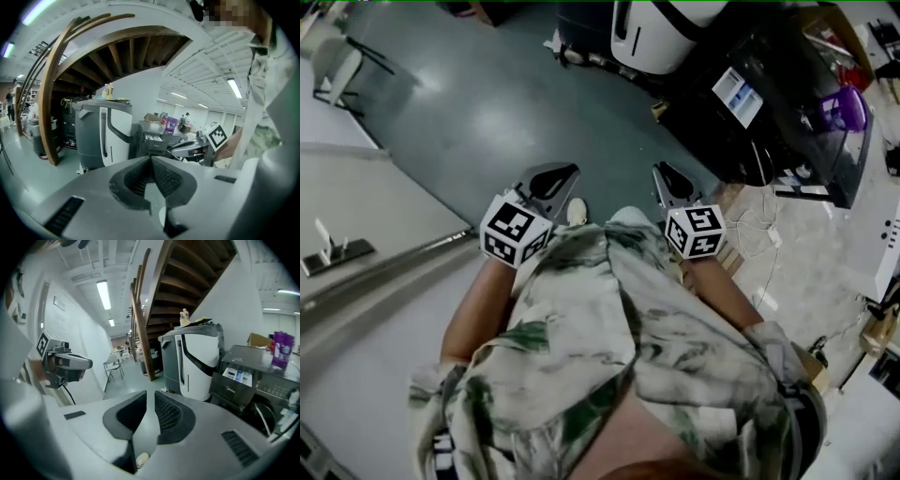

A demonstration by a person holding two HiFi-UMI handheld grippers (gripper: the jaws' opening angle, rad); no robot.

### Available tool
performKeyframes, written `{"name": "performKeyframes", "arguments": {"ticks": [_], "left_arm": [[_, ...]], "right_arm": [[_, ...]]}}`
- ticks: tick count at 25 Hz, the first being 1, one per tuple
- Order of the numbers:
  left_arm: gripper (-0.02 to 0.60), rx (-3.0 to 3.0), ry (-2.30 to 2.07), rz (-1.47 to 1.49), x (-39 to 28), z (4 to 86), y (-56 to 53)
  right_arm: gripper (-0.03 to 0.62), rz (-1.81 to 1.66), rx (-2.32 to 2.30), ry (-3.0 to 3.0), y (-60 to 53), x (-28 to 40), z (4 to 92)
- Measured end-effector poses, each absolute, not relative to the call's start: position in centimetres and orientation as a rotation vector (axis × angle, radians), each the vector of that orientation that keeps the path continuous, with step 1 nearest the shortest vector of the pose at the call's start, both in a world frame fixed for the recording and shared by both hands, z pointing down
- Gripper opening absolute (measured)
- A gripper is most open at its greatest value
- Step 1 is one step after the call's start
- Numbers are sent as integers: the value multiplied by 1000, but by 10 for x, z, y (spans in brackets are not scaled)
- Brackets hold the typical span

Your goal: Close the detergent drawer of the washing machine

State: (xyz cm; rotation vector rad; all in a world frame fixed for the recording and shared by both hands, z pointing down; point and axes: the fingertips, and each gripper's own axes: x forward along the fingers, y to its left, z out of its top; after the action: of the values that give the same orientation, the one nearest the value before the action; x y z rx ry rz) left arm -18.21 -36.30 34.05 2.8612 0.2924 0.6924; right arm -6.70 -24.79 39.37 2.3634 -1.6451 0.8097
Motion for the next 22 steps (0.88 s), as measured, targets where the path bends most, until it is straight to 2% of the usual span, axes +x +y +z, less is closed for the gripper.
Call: {"name": "performKeyframes", "arguments": {"ticks": [5,14,22], "left_arm": [[26,2842,528,730,-132,357,-371],[26,2777,895,780,-12,360,-319],[26,2752,1072,776,75,355,-284]], "right_arm": [[72,838,2518,-1442,-239,-31,410],[89,861,2798,-1076,-178,63,424],[106,879,2931,-870,-142,139,450]]}}
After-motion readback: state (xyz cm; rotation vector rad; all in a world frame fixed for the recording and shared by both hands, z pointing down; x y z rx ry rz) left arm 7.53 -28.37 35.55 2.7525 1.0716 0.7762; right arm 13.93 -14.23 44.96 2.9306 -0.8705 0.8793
